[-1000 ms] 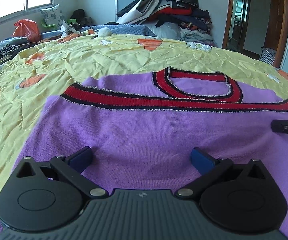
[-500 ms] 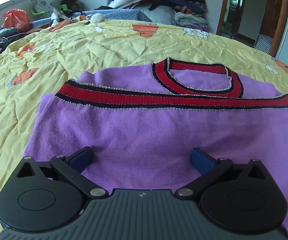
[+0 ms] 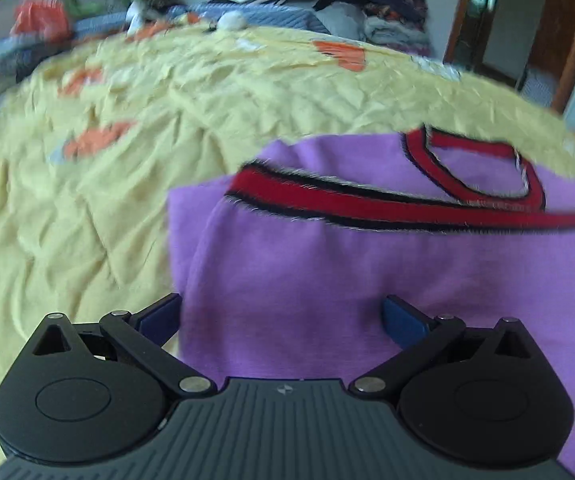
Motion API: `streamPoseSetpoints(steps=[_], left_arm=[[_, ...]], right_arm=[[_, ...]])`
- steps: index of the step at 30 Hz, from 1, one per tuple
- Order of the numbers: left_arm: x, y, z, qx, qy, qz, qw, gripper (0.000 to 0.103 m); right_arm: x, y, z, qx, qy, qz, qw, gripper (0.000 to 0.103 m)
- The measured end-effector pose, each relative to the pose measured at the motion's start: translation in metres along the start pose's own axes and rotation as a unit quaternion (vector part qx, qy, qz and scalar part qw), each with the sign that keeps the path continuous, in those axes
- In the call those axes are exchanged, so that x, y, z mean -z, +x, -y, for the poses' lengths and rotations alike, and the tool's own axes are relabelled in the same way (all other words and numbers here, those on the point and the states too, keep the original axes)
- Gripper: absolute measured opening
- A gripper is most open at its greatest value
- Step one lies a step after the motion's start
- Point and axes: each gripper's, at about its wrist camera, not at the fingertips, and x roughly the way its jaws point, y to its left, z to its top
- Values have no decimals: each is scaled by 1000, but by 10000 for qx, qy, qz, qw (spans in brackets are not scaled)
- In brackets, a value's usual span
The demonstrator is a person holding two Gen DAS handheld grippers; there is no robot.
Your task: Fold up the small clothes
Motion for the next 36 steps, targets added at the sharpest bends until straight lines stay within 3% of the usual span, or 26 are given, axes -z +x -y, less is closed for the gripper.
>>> streamPoseSetpoints(steps=[1, 4, 6, 10, 14, 18, 20, 23, 25, 36], left_arm=[[-1, -1, -6, -96, -32, 4, 9999, 103], [1, -12, -13, -84, -87, -19, 9999, 103], [8, -32, -10, -75, -62, 194, 9998, 103], [33, -78, 7, 486, -55, 550, 9973, 103], [64, -102, 30, 775, 109, 677, 9946, 103], [87, -93, 44, 644, 299, 499, 9962, 103], [96, -81, 42, 475, 258, 296, 9981, 103], [106, -79, 40, 274, 382, 416, 9980, 103], [109, -80, 40, 203, 459, 443, 9978, 103], [113, -81, 39, 88, 494, 496, 9975, 103]], right_arm=[[3, -3, -6, 140, -94, 138, 9998, 103], [7, -10, 1, 66, 190, 8, 9998, 103], [6, -16, 1, 10, 92, -106, 9999, 103], [-6, -23, 17, 241, 226, 1, 9995, 103], [-18, -23, 44, 645, 174, 175, 9976, 103], [-24, -13, 75, 906, 187, 39, 9957, 103], [-20, -6, 92, 769, 421, -87, 9961, 103], [-11, 7, 111, 561, 696, -304, 9955, 103], [-3, 4, 117, 452, 755, -82, 9961, 103], [13, -7, 135, 360, 821, 174, 9958, 103]])
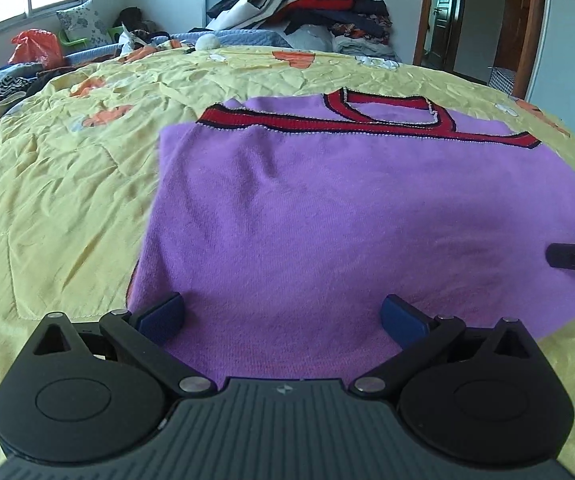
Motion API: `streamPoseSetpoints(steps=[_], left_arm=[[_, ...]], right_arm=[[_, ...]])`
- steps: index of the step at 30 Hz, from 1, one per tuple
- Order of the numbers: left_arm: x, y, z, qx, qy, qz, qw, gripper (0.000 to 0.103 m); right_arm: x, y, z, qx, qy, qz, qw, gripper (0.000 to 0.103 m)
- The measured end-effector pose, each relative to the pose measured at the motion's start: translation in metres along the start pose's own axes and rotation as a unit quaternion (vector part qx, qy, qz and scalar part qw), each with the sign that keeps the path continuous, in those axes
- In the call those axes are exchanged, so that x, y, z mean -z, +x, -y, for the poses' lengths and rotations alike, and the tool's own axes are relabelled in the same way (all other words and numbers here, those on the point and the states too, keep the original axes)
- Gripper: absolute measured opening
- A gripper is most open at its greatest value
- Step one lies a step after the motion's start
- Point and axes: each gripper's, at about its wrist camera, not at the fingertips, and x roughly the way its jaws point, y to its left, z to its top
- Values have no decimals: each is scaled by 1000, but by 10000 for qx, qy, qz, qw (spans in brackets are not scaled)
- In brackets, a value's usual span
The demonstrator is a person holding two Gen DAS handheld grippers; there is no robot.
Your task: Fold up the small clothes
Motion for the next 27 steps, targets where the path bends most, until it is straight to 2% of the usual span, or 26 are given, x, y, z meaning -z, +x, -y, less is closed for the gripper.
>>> streamPoseSetpoints(steps=[12, 17, 27], left_arm=[[-5, -1, -1, -87, -78, -299, 9995, 103], [-10, -1, -2, -33, -18, -594, 9982, 103], [0, -7, 0, -131, -121, -353, 9992, 103]], right_arm=[[20, -18, 10, -12, -152, 104, 9998, 103], [24, -21, 6, 112, -131, 71, 9998, 103], [29, -25, 5, 213, -78, 100, 9997, 103]])
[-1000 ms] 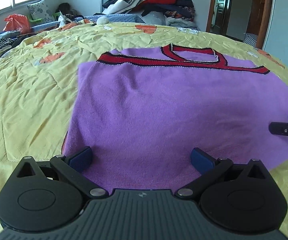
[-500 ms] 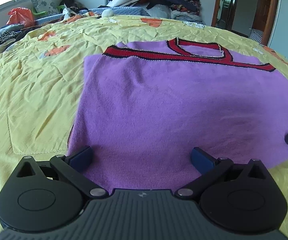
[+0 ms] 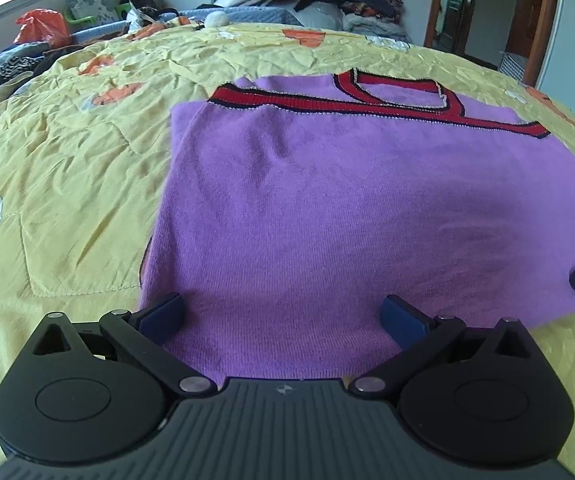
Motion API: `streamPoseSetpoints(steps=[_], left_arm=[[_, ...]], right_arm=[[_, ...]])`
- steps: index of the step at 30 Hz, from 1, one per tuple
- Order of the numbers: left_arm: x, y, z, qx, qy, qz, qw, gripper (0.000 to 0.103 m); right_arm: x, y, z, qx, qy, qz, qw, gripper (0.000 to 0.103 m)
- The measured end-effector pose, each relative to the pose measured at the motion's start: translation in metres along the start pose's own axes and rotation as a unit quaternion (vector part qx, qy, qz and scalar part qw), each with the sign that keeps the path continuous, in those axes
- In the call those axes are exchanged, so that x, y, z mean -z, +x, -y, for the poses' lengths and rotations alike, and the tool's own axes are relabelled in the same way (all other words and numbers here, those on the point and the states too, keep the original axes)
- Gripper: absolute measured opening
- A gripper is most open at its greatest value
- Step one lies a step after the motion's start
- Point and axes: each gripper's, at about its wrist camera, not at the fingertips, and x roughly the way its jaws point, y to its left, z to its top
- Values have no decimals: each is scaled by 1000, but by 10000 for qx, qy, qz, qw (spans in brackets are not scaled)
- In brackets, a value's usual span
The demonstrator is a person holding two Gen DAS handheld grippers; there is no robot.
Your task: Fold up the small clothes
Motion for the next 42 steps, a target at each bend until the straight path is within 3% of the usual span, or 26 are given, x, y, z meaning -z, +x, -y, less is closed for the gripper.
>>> streamPoseSetpoints(steps=[13, 19, 24, 29, 31, 36, 40, 42], left_arm=[[24, -14, -6, 47, 119, 402, 9991, 103], [35, -24, -4, 23, 205, 392, 9990, 103], [37, -27, -2, -70, 215, 226, 9995, 103], [44, -34, -15, -61, 9, 29, 10000, 103], [47, -39, -20, -124, -89, -59, 9999, 103], [48, -43, -22, -221, -210, -220, 9993, 103], [42, -43, -22, -222, -234, -407, 9987, 103], [38, -43, -27, -102, -213, -426, 9988, 103]], right_arm=[[6, -7, -2, 103, 12, 3, 9999, 103], [9, -11, -3, 26, -76, 8, 10000, 103], [8, -13, -4, 88, 26, -85, 9999, 103], [26, -31, -11, -71, -384, -153, 9991, 103], [34, -40, -2, -259, -248, -220, 9991, 103], [53, -58, 23, 91, 62, -63, 9999, 103], [48, -59, 19, 164, 92, -241, 9995, 103], [41, -60, 13, 106, 414, -325, 9986, 103]])
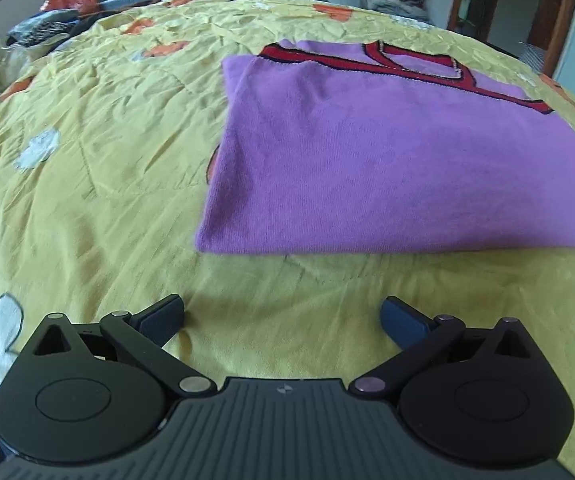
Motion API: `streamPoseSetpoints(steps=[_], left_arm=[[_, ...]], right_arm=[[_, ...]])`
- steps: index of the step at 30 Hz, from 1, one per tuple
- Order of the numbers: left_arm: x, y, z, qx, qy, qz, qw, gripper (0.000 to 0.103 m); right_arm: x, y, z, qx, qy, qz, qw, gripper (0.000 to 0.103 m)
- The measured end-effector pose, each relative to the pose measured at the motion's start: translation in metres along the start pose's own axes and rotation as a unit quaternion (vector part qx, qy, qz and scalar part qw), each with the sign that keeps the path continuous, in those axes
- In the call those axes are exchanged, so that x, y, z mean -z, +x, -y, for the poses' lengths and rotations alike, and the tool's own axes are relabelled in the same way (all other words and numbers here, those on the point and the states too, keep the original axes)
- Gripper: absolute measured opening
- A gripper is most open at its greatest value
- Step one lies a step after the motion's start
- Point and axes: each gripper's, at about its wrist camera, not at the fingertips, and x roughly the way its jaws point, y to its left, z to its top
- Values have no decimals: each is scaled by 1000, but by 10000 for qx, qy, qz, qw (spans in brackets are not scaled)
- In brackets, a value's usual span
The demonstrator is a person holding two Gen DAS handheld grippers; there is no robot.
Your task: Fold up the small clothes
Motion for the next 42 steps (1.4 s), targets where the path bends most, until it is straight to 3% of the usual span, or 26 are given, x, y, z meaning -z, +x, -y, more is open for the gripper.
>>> streamPoseSetpoints(steps=[3, 7, 9, 11, 15, 21, 24, 29, 42], left_arm=[[-13, 3, -17, -25, -58, 84, 9999, 103], [-45, -2, -50, 118, -166, 410, 9990, 103], [-63, 2, -61, -1, -79, 519, 9986, 103], [-80, 11, -72, 162, -54, 597, 9981, 103], [-108, 38, -85, 476, -58, 461, 9978, 103], [-139, 74, -78, 524, 189, 293, 9980, 103], [-149, 88, -70, 674, 206, 190, 9973, 103], [-161, 103, -55, 610, 386, 176, 9972, 103], [-187, 131, -47, 853, 368, -116, 9956, 103]], right_arm=[[-5, -5, -29, -778, 104, 145, 9968, 103], [-11, -3, -96, -689, -759, 453, 9937, 103], [-12, 0, -124, -789, -1107, 542, 9892, 103], [-12, 5, -147, -980, -1249, 543, 9858, 103], [-17, 18, -191, -1095, -1614, 475, 9797, 103], [-25, 37, -240, -1297, -1970, 317, 9713, 103], [-29, 45, -250, -1421, -1932, 268, 9704, 103], [-33, 54, -263, -1489, -1896, 182, 9703, 103], [-32, 60, -287, -1387, -2303, 290, 9627, 103]])
